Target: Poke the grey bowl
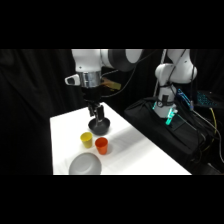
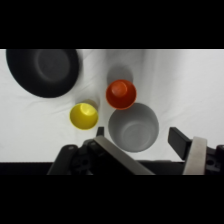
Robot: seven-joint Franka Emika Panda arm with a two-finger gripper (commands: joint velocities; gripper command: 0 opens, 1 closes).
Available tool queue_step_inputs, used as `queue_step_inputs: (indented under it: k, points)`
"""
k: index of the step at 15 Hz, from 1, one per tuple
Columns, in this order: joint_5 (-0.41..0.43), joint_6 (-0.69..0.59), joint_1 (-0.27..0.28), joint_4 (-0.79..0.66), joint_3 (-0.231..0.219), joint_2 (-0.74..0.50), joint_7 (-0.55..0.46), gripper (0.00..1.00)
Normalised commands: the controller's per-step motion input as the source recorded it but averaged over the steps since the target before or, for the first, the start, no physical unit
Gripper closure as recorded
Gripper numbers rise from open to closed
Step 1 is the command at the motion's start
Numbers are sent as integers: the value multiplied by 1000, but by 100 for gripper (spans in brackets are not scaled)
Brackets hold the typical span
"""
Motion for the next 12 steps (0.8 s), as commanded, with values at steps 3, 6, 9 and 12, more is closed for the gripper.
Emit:
queue_step_inputs:
  k: [3, 6, 9, 12]
  points:
    - [-65, -278, 35, 749, 6, 490, 146, 0]
    - [-97, -345, 60, 842, -12, 527, 150, 0]
    - [-88, -320, 70, 781, -18, 462, 114, 25]
    - [-59, -214, 57, 609, -11, 347, 69, 50]
